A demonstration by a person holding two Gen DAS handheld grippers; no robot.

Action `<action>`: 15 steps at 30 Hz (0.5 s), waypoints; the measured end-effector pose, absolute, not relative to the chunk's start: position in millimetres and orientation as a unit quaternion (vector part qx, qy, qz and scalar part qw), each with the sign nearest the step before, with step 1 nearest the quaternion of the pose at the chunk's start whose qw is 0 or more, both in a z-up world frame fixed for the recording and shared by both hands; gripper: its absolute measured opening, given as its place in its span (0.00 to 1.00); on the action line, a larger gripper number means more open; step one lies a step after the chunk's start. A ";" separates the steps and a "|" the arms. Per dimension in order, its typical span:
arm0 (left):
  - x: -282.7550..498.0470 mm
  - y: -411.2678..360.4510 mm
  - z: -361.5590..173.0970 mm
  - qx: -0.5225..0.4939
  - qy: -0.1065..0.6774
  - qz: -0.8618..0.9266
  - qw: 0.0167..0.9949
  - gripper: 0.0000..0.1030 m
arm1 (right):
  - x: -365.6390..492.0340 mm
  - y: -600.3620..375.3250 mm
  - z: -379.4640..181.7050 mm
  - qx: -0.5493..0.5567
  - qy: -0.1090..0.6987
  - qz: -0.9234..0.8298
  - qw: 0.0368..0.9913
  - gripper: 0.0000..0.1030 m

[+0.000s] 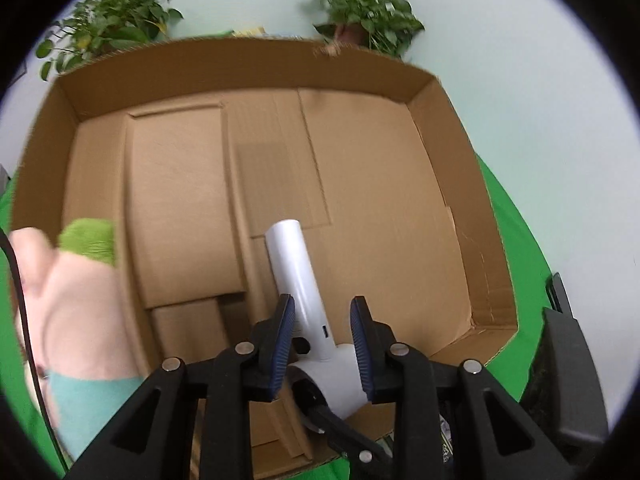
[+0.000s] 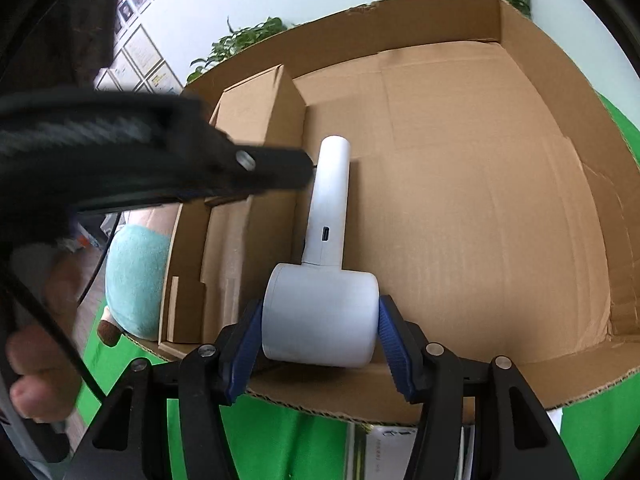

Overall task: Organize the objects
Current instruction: 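Lower the hair dryer into the box beside the insert and open the right gripper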

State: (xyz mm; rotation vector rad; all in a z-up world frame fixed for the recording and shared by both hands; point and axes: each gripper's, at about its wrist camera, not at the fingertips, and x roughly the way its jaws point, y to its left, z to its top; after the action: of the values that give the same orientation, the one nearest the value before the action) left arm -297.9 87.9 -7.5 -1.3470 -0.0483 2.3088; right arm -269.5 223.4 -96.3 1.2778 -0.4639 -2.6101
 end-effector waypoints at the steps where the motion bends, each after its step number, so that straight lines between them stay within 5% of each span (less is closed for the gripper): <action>1: -295.8 83.5 -5.7 -0.487 -0.018 0.843 0.228 0.27 | -270.8 220.3 -95.6 0.432 -0.152 -0.883 0.098 0.53; 12: -268.1 33.4 -25.0 -0.490 -0.032 0.849 0.193 0.27 | -263.0 222.2 -92.7 0.433 -0.159 -0.880 0.116 0.57; 14: -262.4 31.0 -30.9 -0.495 -0.032 0.847 0.193 0.27 | -259.1 226.4 -92.7 0.435 -0.166 -0.878 0.112 0.50; 15: -258.4 30.9 -35.1 -0.497 -0.031 0.845 0.195 0.27 | -258.3 226.6 -94.3 0.439 -0.166 -0.875 0.113 0.37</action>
State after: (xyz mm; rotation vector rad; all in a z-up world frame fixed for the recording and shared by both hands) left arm -258.4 30.9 -35.1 -1.3944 -0.0879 2.3685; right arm -258.3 226.6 -94.3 1.2891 -0.4874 -2.5680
